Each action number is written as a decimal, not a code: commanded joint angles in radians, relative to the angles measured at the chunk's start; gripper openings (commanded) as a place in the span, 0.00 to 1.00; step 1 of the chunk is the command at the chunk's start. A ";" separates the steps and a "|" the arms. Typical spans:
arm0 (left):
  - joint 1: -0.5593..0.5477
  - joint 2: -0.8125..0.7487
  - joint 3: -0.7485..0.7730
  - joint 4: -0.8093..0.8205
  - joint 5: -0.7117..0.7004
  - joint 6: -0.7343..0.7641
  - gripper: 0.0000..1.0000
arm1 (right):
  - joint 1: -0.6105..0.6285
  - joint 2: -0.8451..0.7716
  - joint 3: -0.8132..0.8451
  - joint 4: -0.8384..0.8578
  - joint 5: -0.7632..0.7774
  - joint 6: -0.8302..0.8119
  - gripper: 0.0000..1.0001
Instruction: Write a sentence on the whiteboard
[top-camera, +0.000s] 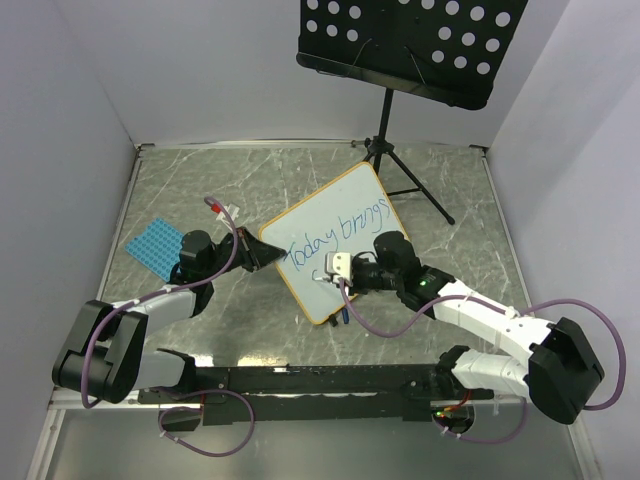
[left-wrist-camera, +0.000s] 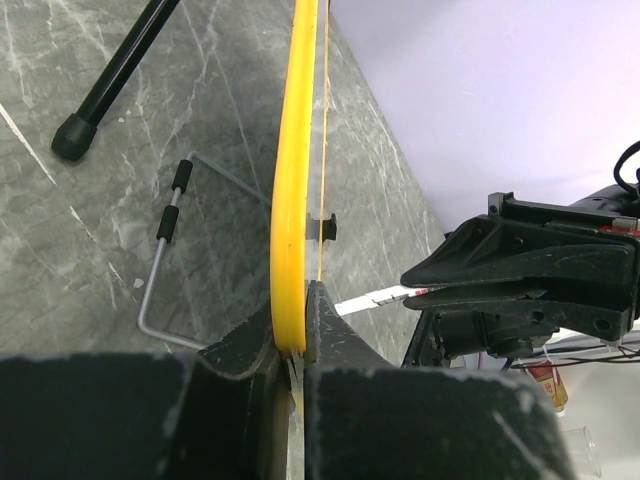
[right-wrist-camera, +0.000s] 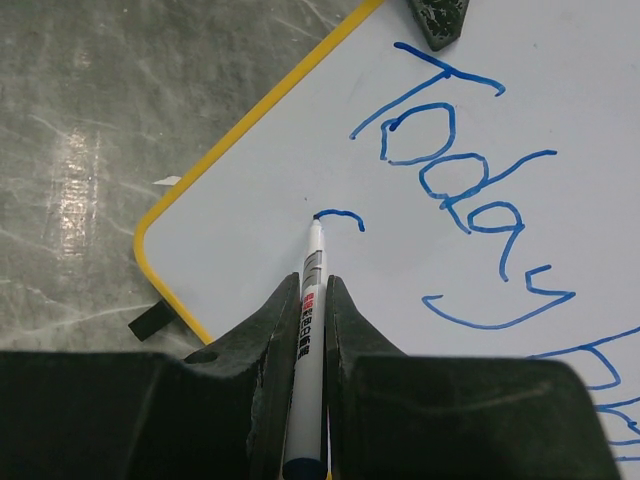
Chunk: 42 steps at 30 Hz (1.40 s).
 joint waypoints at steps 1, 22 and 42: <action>-0.024 0.005 -0.018 -0.052 0.071 0.107 0.01 | 0.002 0.000 0.015 -0.054 0.046 -0.023 0.00; -0.022 0.006 -0.021 -0.048 0.075 0.107 0.01 | -0.034 -0.040 -0.011 0.074 0.107 0.040 0.00; -0.022 0.003 -0.015 -0.060 0.074 0.113 0.01 | -0.034 -0.043 0.015 -0.076 0.081 -0.012 0.00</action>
